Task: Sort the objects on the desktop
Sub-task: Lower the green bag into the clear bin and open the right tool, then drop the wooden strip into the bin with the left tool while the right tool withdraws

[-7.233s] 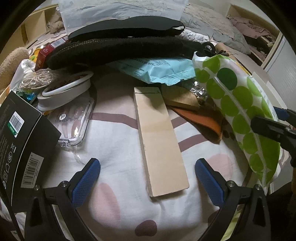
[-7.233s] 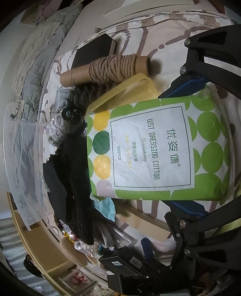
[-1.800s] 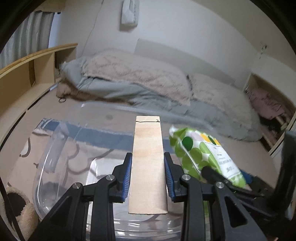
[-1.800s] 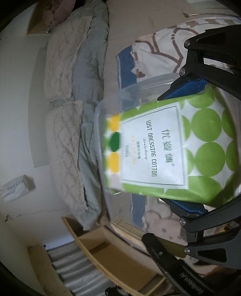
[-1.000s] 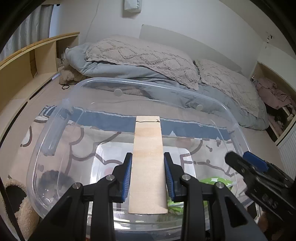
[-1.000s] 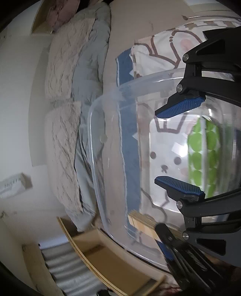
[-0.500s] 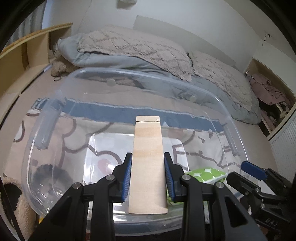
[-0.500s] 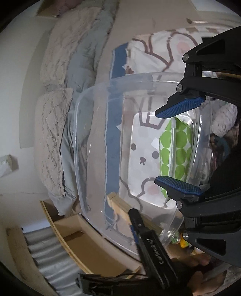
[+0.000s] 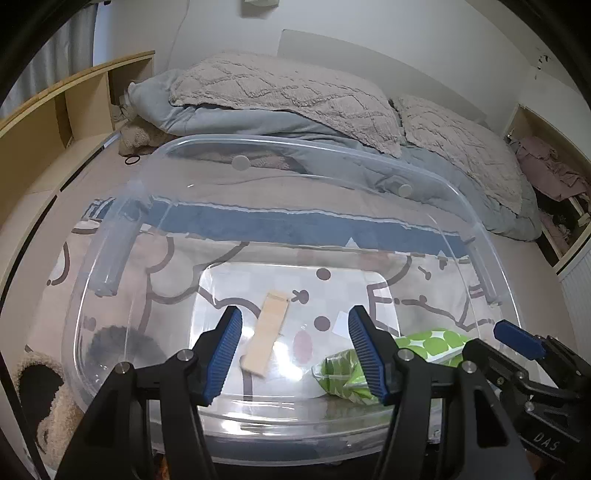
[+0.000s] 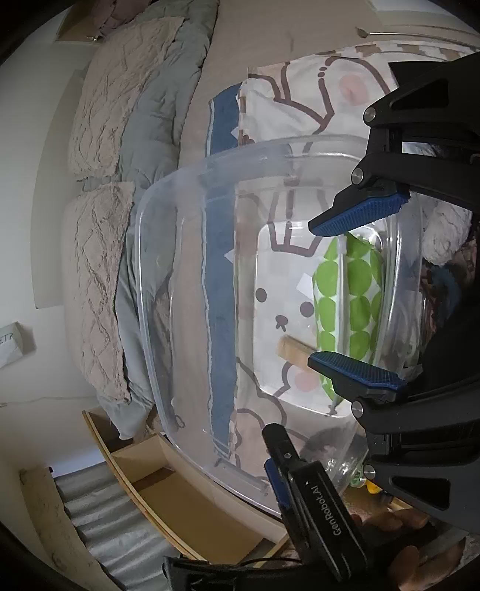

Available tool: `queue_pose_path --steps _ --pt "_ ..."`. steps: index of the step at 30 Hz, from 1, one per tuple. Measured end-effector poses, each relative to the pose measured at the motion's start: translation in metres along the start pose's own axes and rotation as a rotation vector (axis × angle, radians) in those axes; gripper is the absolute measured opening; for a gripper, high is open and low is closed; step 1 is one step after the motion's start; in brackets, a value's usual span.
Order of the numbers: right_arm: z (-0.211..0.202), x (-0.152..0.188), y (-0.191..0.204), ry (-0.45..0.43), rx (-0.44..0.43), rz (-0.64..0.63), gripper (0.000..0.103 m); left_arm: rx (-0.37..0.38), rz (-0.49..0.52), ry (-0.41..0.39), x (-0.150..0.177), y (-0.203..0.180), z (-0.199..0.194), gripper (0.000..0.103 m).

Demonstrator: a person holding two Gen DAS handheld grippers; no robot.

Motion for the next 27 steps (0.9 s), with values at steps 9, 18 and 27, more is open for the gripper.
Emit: queue_pose_path --steps 9,18,27 --pt "0.001 0.007 0.017 0.068 -0.111 -0.006 0.051 -0.008 0.008 -0.009 -0.002 0.007 -0.006 0.060" --pt "0.020 0.003 0.033 0.380 -0.134 -0.024 0.044 -0.028 0.021 -0.049 -0.009 0.018 -0.020 0.060" --pt "0.054 0.009 0.019 0.635 -0.049 0.087 0.082 -0.027 0.000 -0.048 -0.009 0.031 -0.022 0.060"
Point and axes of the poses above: each gripper's, at about its wrist camera, not at the fingertips, and z roughly the way its jaws point, y to its left, x to its underside, the point moved 6 cm from there along z, roughly the way its jaws point, and after that the axes turned 4 degrees about z, right-handed, at the moved point
